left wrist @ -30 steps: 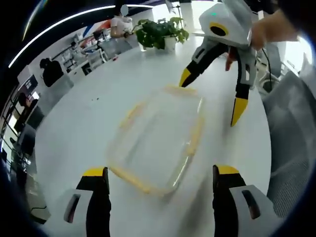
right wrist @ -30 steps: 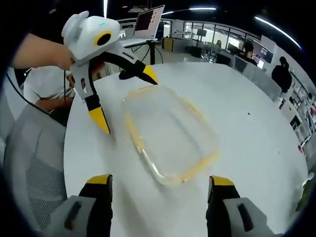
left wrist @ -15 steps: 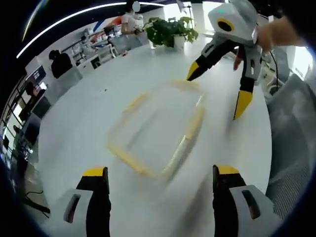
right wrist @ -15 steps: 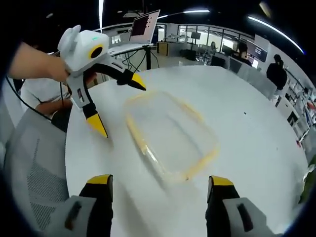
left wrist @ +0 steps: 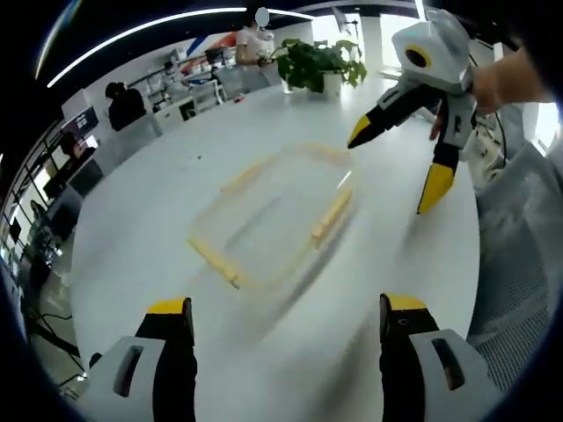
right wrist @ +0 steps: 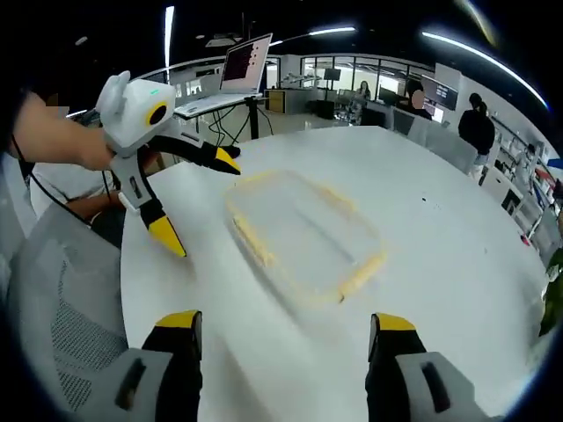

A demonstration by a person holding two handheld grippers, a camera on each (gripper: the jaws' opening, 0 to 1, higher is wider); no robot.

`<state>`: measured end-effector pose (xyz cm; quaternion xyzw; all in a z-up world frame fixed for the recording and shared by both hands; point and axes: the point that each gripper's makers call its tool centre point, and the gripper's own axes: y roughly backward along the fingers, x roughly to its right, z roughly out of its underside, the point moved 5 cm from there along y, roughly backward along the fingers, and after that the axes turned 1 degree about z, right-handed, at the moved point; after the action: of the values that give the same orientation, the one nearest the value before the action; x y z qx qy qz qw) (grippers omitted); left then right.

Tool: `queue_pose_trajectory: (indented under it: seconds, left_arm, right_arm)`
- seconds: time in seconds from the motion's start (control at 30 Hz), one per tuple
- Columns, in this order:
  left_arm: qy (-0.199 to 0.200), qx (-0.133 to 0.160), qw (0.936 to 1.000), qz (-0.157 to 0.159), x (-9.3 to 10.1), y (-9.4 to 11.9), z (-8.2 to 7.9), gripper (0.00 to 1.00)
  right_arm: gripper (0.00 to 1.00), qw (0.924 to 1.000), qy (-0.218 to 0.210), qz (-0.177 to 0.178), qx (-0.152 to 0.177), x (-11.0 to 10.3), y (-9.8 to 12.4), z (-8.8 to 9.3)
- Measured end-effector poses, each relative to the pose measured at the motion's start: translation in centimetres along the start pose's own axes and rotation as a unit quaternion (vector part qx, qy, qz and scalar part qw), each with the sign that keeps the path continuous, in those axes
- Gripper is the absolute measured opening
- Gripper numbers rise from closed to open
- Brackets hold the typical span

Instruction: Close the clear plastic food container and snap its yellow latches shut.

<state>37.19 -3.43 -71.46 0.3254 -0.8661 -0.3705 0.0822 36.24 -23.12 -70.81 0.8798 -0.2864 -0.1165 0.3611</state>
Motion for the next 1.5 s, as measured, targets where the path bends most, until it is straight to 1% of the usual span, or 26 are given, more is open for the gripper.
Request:
queue_pose_trajectory:
  seconds: [0.07,0.2,0.33,0.47,0.63,0.7,0.9,0.97,1.0,1.1,1.23,1.37,1.5]
  left_arm:
    - [0.009,0.002,1.0,-0.003,0.3,0.3,0.3,0.86]
    - [0.014,0.006,0.9999,-0.007,0.9,0.8,0.9,0.86]
    - [0.021,0.012,0.9996,-0.015,1.2,1.4,1.6,0.86]
    - [0.028,0.015,0.9993,-0.021,1.5,1.9,2.1,0.86]
    - [0.039,0.023,0.9986,-0.027,2.0,2.4,2.4,0.86]
    - [0.037,0.023,0.9987,-0.026,2.5,2.6,2.4,0.85]
    - [0.044,0.032,0.9983,-0.022,3.6,2.9,2.6,0.85]
    - [0.058,0.048,0.997,-0.018,3.9,3.0,2.4,0.85]
    - [0.062,0.05,0.9967,-0.016,4.0,3.0,2.4,0.86]
    - [0.047,0.045,0.9977,-0.019,4.5,3.3,2.8,0.86]
    - [0.055,0.052,0.9971,-0.012,5.1,3.8,3.1,0.87]
    - [0.052,0.041,0.9978,-0.006,5.9,4.3,3.8,0.87]
    - [0.054,0.042,0.9976,-0.009,5.7,5.3,3.8,0.87]
  right_arm:
    - [0.76,1.0,-0.002,0.003,0.006,-0.2,0.3,0.2]
    - [0.76,0.9998,-0.007,0.01,0.015,-0.4,0.7,0.6]
    - [0.76,0.9992,-0.014,0.017,0.033,-0.6,1.3,0.8]
    - [0.76,0.999,-0.018,0.018,0.037,-0.9,1.7,1.2]
    - [0.76,0.9983,-0.024,0.025,0.048,-1.3,2.3,1.8]
    - [0.76,0.9975,-0.033,0.028,0.056,-1.5,2.5,1.9]
    - [0.75,0.9966,-0.036,0.032,0.067,-2.3,3.3,2.8]
    - [0.75,0.9961,-0.041,0.032,0.071,-2.4,3.5,3.0]
    - [0.75,0.9957,-0.043,0.032,0.076,-2.5,3.6,3.1]
    - [0.76,0.9955,-0.044,0.031,0.078,-2.9,4.0,3.7]
    - [0.76,0.9947,-0.049,0.028,0.086,-3.3,4.6,4.1]
    - [0.75,0.9954,-0.043,0.026,0.081,-3.7,5.2,4.5]
    - [0.76,0.9949,-0.048,0.029,0.084,-3.9,5.9,4.9]
